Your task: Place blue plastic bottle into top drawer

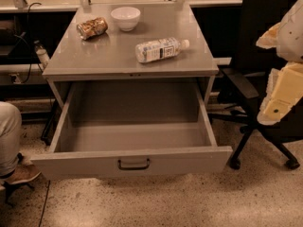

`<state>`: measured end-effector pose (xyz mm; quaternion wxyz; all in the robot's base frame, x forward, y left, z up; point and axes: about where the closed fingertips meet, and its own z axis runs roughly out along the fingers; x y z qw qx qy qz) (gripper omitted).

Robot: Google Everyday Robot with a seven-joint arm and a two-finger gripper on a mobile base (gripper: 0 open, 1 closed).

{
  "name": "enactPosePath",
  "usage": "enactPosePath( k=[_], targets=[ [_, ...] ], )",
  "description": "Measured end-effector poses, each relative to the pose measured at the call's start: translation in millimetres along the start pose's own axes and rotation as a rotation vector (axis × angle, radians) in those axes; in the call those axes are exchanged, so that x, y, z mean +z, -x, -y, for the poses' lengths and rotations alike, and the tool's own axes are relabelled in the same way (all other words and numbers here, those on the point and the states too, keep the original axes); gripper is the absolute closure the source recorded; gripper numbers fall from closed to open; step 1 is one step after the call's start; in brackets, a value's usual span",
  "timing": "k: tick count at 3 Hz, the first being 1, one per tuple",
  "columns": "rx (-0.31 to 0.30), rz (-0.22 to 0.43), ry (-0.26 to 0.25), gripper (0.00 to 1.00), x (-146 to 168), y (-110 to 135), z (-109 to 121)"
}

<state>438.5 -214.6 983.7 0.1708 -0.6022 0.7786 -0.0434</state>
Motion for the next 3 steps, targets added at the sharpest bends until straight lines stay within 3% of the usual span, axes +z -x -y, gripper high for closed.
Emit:
enactPosePath(
  k=[1, 2, 3],
  targets=[
    [0.0, 0.0, 0.0, 0.0, 0.0, 0.0, 0.0],
    [-0.044, 0.044, -0.03, 0.0, 10.6, 15.1, 28.3],
    [-0.079, 0.105, -0.067, 0.0, 33.5, 40.2, 73.4]
  ],
)
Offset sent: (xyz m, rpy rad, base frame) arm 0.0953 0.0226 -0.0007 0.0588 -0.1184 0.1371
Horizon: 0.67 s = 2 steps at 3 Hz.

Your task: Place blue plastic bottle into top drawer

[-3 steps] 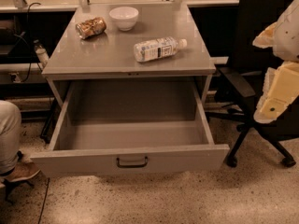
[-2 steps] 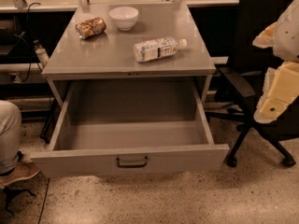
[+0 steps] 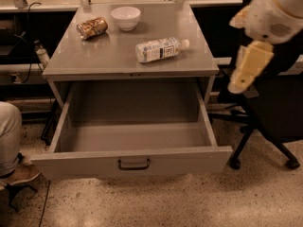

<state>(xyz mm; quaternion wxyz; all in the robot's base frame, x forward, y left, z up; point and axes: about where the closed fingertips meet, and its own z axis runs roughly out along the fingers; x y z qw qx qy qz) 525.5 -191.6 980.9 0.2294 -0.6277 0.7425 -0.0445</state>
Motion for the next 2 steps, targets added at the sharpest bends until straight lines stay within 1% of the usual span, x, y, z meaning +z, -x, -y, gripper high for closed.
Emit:
enactPosePath(
  k=[1, 2],
  targets=[
    [-0.062, 0.101, 0.008, 0.0, 43.9, 40.9, 50.9],
    [-0.107, 0.185, 0.031, 0.0, 82.4, 78.9, 87.4]
  ],
)
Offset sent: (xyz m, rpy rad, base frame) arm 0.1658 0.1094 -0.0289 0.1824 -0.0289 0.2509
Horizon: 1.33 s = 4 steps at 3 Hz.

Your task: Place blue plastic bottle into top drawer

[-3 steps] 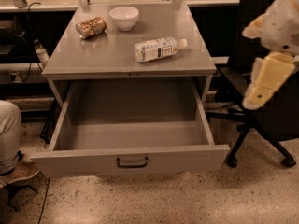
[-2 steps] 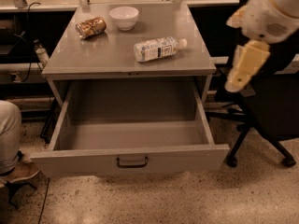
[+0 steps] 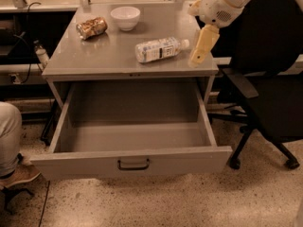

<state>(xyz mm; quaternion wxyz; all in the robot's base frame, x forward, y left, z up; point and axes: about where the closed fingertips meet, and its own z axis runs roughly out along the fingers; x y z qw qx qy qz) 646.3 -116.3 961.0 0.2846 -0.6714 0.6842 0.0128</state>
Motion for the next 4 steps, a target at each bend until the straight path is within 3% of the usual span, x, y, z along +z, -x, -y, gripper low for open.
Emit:
enactPosePath(
  k=[1, 2, 4],
  targets=[
    [0.0, 0.0, 0.0, 0.0, 0.1, 0.0, 0.0],
    [-0.039, -0.015, -0.011, 0.0, 18.8, -1.1, 2.5],
    [-0.166, -0.021, -0.085, 0.0, 83.4, 4.1, 48.4]
  ],
)
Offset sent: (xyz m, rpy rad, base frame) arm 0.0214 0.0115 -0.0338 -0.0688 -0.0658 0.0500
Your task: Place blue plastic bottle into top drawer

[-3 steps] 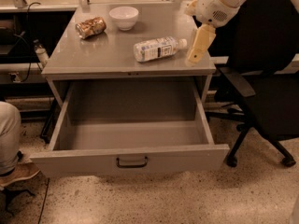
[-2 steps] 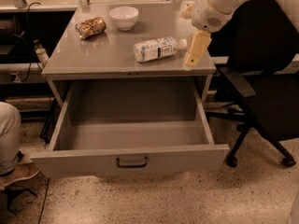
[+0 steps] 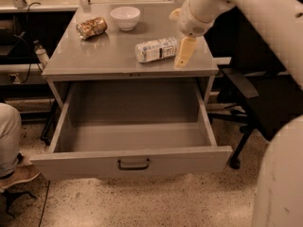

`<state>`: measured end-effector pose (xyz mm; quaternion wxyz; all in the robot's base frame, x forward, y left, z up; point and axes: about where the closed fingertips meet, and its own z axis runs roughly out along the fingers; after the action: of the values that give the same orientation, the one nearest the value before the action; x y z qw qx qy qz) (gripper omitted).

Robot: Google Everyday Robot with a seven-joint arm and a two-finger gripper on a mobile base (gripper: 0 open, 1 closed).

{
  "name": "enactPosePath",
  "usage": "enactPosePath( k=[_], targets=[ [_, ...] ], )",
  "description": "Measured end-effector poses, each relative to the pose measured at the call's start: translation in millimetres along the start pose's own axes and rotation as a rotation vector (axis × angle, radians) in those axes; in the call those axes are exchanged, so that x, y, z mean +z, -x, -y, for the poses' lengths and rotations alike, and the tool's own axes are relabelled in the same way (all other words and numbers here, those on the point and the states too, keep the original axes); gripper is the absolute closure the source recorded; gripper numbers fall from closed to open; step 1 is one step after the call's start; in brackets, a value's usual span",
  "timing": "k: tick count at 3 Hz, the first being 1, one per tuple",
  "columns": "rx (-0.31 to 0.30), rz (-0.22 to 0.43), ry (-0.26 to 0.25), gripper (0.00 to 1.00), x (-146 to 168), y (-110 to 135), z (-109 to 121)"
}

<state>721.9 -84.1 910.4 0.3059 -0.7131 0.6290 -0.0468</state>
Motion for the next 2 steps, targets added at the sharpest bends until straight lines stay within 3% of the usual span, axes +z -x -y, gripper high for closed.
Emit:
enactPosePath(
  k=[1, 2],
  targets=[
    [-0.051, 0.014, -0.019, 0.0, 30.9, 7.8, 20.3],
    [-0.078, 0.015, -0.002, 0.0, 57.5, 10.4, 29.2]
  ],
)
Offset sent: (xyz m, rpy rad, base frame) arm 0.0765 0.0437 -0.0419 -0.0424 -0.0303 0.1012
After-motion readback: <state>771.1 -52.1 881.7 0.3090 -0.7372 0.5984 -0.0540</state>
